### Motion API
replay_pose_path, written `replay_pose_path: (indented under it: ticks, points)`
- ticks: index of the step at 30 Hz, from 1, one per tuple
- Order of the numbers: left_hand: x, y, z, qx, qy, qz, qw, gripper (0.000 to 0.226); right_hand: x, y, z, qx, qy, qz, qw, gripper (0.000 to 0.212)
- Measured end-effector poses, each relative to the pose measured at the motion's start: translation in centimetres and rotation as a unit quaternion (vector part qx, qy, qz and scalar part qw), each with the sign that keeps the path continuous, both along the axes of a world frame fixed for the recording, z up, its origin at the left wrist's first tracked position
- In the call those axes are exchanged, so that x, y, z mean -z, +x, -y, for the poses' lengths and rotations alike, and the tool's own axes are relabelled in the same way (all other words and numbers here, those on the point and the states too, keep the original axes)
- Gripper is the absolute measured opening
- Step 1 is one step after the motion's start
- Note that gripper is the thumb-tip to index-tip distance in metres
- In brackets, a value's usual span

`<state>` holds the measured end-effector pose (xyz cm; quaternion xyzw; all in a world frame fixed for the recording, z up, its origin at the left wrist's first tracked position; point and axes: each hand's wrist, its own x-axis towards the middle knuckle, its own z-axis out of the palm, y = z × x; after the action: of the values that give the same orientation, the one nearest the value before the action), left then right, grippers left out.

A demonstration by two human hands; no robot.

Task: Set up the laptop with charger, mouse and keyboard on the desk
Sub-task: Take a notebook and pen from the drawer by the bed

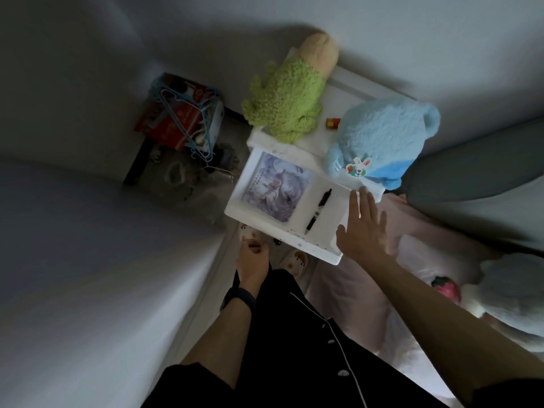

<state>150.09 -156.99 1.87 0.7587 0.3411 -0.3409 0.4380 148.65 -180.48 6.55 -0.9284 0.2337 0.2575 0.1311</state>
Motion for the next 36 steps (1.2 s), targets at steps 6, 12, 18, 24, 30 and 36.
replay_pose_path:
  ticks: [6, 12, 18, 24, 30, 36]
  points:
    - [-6.9, 5.1, 0.0, 0.039, 0.051, 0.184, 0.981, 0.008, 0.8, -0.1, -3.7, 0.064, 0.092, 0.061, 0.992, 0.05]
    - [-3.4, 12.2, 4.3, 0.317, 0.009, 0.117, 0.941, 0.028, 4.7, 3.4, -3.8, 0.309, 0.207, -0.028, 0.928, 0.049]
    - [2.6, 15.9, 4.8, 0.378, 0.086, 0.057, 0.92, 0.061, 7.8, 4.6, -2.5, 0.345, 0.181, -0.052, 0.92, 0.05]
    - [4.8, 16.3, 5.8, 0.435, 0.166, 0.084, 0.881, 0.042, 10.1, 5.6, -3.0, 0.334, 0.162, -0.033, 0.928, 0.034]
    - [7.1, 16.1, 5.9, 0.357, 0.143, 0.101, 0.917, 0.041, 10.9, 6.1, -3.5, 0.294, 0.107, -0.035, 0.949, 0.029]
    - [7.8, 16.8, 6.0, 0.353, 0.121, 0.038, 0.927, 0.055, 10.7, 7.2, -4.7, 0.293, 0.045, 0.018, 0.955, 0.021]
